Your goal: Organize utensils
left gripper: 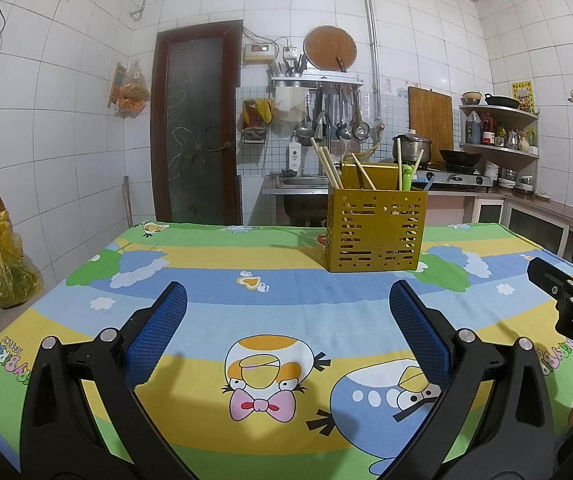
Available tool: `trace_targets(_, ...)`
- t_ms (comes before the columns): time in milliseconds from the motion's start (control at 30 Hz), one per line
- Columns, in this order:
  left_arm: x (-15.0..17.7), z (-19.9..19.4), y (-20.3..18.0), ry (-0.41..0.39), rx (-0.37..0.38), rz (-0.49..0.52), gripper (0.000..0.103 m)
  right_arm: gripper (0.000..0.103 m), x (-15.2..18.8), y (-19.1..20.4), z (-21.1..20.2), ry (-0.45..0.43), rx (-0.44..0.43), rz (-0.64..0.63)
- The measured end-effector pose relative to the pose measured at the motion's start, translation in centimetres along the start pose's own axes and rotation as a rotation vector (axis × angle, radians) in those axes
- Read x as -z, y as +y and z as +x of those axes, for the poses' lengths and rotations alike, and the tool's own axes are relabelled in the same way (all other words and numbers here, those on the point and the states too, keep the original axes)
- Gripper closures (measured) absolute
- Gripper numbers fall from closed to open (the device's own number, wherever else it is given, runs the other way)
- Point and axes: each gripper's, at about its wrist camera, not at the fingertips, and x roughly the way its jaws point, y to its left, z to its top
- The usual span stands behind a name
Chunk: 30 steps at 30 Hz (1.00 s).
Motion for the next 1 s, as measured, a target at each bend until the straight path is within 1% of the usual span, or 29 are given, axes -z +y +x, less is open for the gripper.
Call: trace_targets(1000, 0.13, -0.04, -0.05, -0.001, 0.001, 0.000, 0.005, 0.005, -0.05, -0.43, -0.14, 0.000, 0.001, 0.000)
